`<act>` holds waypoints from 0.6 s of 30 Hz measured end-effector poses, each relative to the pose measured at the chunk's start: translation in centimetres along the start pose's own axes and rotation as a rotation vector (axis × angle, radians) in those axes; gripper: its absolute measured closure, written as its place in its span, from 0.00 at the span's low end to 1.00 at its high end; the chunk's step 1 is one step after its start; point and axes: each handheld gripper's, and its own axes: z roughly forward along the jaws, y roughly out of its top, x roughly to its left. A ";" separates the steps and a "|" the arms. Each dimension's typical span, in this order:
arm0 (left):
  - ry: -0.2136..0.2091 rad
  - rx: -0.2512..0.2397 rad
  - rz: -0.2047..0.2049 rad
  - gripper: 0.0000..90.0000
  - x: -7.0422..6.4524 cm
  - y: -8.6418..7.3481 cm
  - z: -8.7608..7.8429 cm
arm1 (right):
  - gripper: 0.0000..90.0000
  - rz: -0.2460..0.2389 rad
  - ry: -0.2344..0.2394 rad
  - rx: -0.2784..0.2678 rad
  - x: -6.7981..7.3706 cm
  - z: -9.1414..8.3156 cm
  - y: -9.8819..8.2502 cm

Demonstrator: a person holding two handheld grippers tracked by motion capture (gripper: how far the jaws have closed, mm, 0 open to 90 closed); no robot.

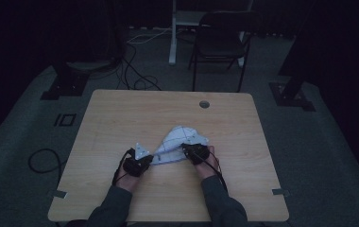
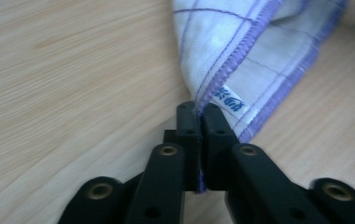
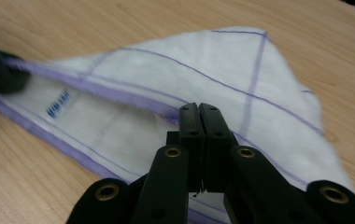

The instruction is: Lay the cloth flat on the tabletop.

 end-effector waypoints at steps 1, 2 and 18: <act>0.019 -0.002 -0.022 1.00 0.8 0.0 -0.3 | 1.00 0.004 -0.007 -0.002 -0.2 -0.1 -0.1; 0.019 -0.002 -0.022 1.00 0.8 0.0 -0.3 | 1.00 0.004 -0.007 -0.002 -0.2 -0.1 -0.1; 0.119 -0.049 -0.175 1.00 5.4 -0.4 -3.0 | 1.00 0.088 -0.135 -0.041 -5.6 -3.3 -0.3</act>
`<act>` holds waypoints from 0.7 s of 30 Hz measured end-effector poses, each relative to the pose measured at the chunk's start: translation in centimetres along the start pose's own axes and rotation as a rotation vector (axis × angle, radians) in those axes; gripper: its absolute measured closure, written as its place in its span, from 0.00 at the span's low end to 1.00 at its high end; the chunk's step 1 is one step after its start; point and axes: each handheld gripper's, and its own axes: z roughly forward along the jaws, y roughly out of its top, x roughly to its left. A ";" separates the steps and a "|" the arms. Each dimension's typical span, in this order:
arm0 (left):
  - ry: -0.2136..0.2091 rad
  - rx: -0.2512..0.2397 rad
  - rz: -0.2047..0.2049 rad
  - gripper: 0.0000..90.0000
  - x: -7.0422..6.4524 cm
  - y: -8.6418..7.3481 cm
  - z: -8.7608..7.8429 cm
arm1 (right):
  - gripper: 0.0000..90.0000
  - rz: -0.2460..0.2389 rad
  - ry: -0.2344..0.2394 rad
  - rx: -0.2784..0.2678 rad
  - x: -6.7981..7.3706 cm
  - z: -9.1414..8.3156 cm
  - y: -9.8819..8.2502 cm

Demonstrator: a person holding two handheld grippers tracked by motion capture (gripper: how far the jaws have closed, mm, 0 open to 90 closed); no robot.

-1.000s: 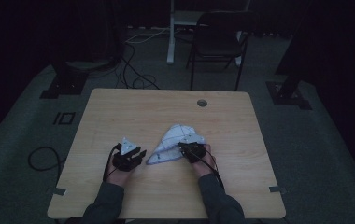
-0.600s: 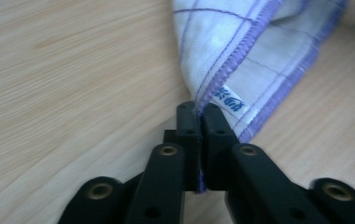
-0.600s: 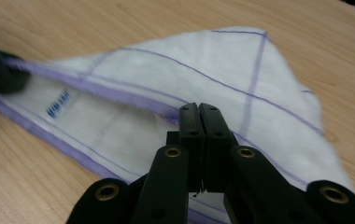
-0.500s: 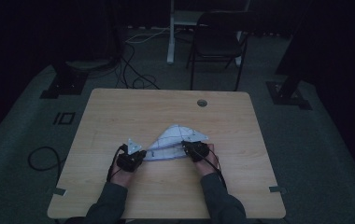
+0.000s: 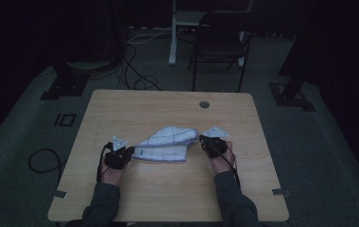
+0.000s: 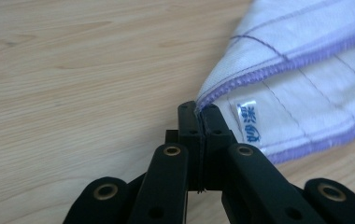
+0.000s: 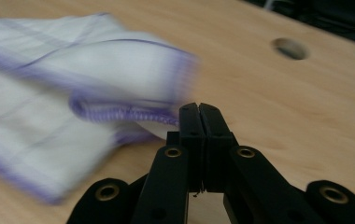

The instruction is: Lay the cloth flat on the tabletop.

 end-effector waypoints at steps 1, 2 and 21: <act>0.000 0.000 0.000 1.00 0.0 0.0 0.0 | 1.00 0.003 -0.012 -0.003 -0.4 -0.2 0.1; 0.008 -0.003 -0.022 1.00 0.6 0.0 -0.2 | 1.00 0.015 -0.025 -0.013 -1.1 -0.6 0.3; 0.010 0.058 -0.085 0.87 2.2 -0.6 0.8 | 0.97 0.067 -0.086 0.032 -5.3 -1.5 -0.8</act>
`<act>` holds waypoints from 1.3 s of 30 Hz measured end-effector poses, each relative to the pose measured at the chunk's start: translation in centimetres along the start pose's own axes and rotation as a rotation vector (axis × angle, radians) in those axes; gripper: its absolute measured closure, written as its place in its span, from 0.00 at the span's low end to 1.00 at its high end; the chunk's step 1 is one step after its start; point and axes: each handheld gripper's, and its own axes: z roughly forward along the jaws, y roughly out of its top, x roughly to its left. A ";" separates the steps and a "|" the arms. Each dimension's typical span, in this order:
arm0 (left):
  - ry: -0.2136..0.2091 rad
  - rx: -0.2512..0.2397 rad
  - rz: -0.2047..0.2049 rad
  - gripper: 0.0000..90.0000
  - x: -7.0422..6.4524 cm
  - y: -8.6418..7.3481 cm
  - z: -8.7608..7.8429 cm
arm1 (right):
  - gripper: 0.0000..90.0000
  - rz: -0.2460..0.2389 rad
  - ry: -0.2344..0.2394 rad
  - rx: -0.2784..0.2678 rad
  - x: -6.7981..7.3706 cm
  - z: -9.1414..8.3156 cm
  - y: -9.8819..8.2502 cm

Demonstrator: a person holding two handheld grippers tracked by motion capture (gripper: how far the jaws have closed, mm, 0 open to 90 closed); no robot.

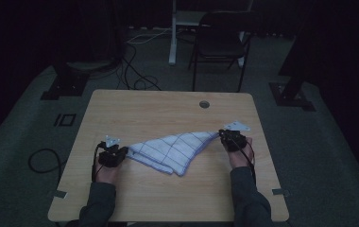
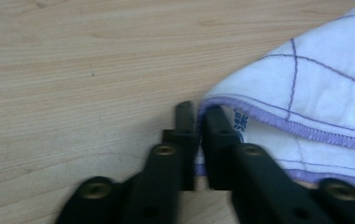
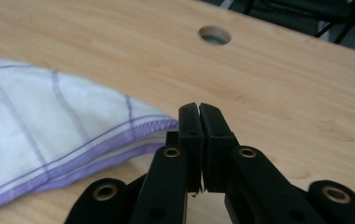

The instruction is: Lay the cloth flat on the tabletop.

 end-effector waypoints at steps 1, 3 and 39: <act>-0.007 -0.008 0.004 0.83 0.0 0.0 -0.1 | 0.93 -0.001 -0.002 0.002 0.1 0.1 -0.1; -0.019 -0.025 0.012 0.80 0.0 0.1 -0.4 | 0.86 0.005 0.003 -0.001 0.3 0.0 -0.3; -0.079 -0.114 0.141 0.67 -4.7 0.1 -3.3 | 0.74 -0.315 0.406 -0.024 14.8 -0.7 -3.2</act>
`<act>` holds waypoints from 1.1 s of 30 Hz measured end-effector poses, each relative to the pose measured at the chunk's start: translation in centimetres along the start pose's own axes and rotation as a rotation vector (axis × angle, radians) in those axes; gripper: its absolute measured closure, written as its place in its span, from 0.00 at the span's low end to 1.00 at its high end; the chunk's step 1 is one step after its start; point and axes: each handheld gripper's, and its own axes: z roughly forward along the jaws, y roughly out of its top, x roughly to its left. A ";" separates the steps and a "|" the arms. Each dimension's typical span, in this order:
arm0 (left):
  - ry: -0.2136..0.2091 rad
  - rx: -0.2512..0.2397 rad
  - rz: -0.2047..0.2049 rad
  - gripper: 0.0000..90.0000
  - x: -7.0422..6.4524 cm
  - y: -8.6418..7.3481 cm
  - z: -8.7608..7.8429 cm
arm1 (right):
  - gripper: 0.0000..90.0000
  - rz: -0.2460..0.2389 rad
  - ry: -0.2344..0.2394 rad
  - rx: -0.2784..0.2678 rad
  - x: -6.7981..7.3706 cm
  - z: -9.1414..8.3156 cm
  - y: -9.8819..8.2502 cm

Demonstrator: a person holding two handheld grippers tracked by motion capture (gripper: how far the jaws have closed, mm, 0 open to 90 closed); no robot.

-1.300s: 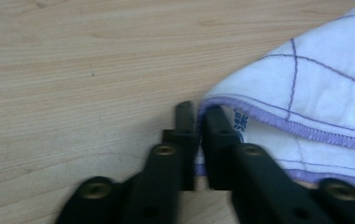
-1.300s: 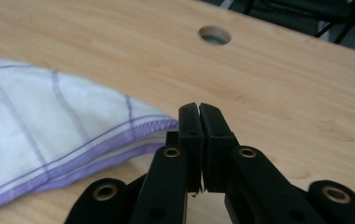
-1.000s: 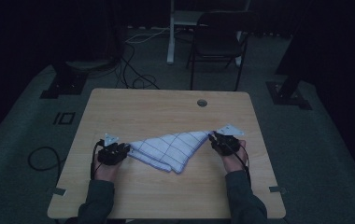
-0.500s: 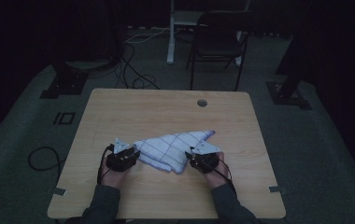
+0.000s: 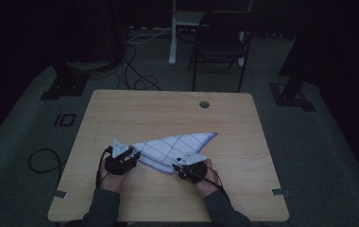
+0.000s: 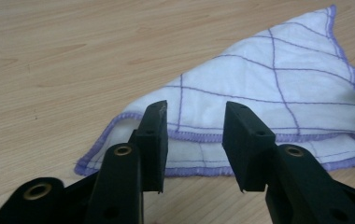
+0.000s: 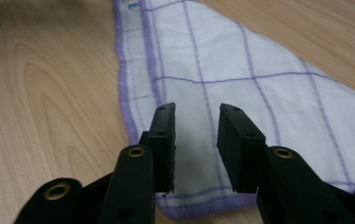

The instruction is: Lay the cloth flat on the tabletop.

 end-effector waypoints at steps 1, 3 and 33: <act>-0.004 0.000 0.006 0.67 -0.1 0.0 0.0 | 0.74 -0.002 0.005 0.001 0.1 0.1 0.0; -0.022 0.009 0.017 0.67 -0.5 0.0 0.2 | 0.74 -0.010 0.012 0.009 0.3 0.4 0.1; -0.190 0.128 0.284 0.63 -10.2 -1.2 5.0 | 0.97 0.055 -0.032 0.031 -2.9 1.5 1.6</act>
